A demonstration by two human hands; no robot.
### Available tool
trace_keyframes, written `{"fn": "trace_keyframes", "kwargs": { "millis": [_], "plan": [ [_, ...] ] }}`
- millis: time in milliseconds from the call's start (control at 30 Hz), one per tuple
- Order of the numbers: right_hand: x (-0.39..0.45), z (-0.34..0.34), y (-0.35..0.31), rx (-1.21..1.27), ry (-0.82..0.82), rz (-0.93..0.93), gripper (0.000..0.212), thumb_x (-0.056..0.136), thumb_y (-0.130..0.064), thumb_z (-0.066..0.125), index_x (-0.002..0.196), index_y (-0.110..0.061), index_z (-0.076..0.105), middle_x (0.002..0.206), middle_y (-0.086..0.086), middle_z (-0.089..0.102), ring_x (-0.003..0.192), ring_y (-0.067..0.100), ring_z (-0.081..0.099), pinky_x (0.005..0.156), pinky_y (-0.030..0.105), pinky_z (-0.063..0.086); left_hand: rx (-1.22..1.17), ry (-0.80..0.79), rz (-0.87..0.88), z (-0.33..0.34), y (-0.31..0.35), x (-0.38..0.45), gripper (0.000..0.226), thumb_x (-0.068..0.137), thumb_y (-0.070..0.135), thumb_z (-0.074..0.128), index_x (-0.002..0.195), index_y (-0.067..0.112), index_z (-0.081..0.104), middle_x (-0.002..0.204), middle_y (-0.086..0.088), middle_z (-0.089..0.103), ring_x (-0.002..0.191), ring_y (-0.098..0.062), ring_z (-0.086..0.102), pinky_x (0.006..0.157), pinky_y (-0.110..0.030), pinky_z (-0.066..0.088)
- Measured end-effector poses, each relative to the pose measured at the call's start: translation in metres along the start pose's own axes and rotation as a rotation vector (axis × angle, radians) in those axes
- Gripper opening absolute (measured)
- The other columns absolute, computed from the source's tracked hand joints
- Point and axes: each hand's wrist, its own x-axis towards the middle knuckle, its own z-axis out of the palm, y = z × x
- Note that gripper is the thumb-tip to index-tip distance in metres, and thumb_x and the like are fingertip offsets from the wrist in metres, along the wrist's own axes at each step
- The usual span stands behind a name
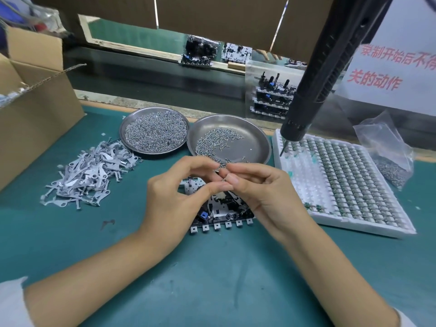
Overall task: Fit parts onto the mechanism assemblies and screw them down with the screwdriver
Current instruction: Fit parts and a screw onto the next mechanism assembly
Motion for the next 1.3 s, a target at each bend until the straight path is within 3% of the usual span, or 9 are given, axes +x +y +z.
{"fn": "trace_keyframes", "kwargs": {
  "millis": [367,633,700,834,934,1034,1100,1167,1300],
  "plan": [
    [-0.002,-0.007,-0.007,-0.317,0.0,-0.164,0.022,0.062,-0.012,0.077,0.084,-0.017,0.078,0.082,0.004,0.075,0.08,0.017,0.072,0.072,0.02,0.054,0.006,-0.038,0.006,-0.001,0.001,0.0,0.029,0.07,0.028,0.078,0.095,0.032,0.063,0.079,0.015,0.069,0.076,-0.001,0.066,0.078,-0.012,0.046],
    [-0.002,-0.011,-0.011,0.013,-0.115,0.184,0.026,0.059,0.001,0.078,0.078,-0.016,0.078,0.08,0.005,0.075,0.076,0.011,0.071,0.068,0.018,0.054,0.028,-0.052,0.096,-0.001,0.007,-0.002,0.024,0.072,0.027,0.074,0.094,0.028,0.065,0.083,0.024,0.068,0.077,0.003,0.064,0.077,-0.009,0.045],
    [-0.001,-0.011,-0.01,0.064,-0.162,0.232,0.036,0.055,0.009,0.079,0.081,-0.016,0.078,0.081,0.003,0.074,0.077,0.01,0.071,0.069,0.019,0.054,0.011,-0.064,0.101,-0.002,0.008,-0.003,0.024,0.071,0.026,0.077,0.093,0.027,0.067,0.08,0.018,0.068,0.076,0.002,0.064,0.077,-0.01,0.045],
    [-0.005,-0.012,-0.013,0.128,-0.268,0.312,0.033,0.053,-0.004,0.076,0.085,-0.015,0.078,0.085,0.004,0.074,0.081,0.012,0.07,0.077,0.021,0.054,-0.005,-0.15,0.197,0.001,0.009,-0.005,0.022,0.073,0.005,0.072,0.092,0.016,0.07,0.078,0.007,0.067,0.08,0.001,0.063,0.076,-0.009,0.045],
    [-0.006,-0.025,-0.032,-0.143,-0.206,0.249,0.025,0.066,-0.002,0.078,0.087,-0.016,0.077,0.086,0.005,0.074,0.08,0.014,0.07,0.075,0.022,0.054,-0.023,-0.154,0.117,0.0,0.007,-0.003,0.019,0.076,0.008,0.069,0.089,0.021,0.069,0.081,0.007,0.068,0.081,0.0,0.062,0.076,-0.01,0.044],
    [0.006,-0.056,-0.054,-0.703,0.254,0.008,0.018,0.075,-0.004,0.076,0.082,-0.019,0.075,0.078,-0.001,0.073,0.069,0.007,0.067,0.068,0.021,0.054,-0.108,-0.052,-0.128,-0.002,0.005,0.001,0.008,0.076,0.025,0.068,0.084,0.027,0.071,0.083,0.01,0.07,0.079,0.002,0.062,0.075,-0.01,0.045],
    [0.021,-0.077,-0.06,-1.057,0.492,-0.101,0.02,0.082,0.001,0.069,0.093,-0.015,0.073,0.083,0.0,0.071,0.069,0.002,0.062,0.07,0.013,0.049,-0.173,-0.002,-0.244,-0.001,0.003,0.003,0.009,0.075,0.026,0.067,0.084,0.026,0.07,0.082,0.011,0.072,0.078,0.0,0.064,0.071,-0.011,0.048],
    [0.035,-0.089,-0.06,-1.259,0.476,-0.11,0.024,0.084,0.003,0.064,0.102,-0.009,0.072,0.088,0.004,0.069,0.072,0.006,0.059,0.071,0.008,0.045,-0.198,0.016,-0.292,-0.001,0.003,0.004,0.01,0.076,0.027,0.067,0.085,0.026,0.07,0.082,0.011,0.072,0.078,-0.002,0.065,0.07,-0.012,0.049],
    [0.054,-0.095,-0.058,-1.554,0.308,-0.064,0.025,0.082,0.006,0.056,0.095,-0.008,0.073,0.083,0.003,0.066,0.075,0.017,0.056,0.071,0.022,0.042,-0.196,0.016,-0.333,0.001,0.002,0.004,0.012,0.074,0.029,0.066,0.085,0.024,0.07,0.08,0.01,0.072,0.076,-0.001,0.065,0.07,-0.011,0.048]
  ]
}}
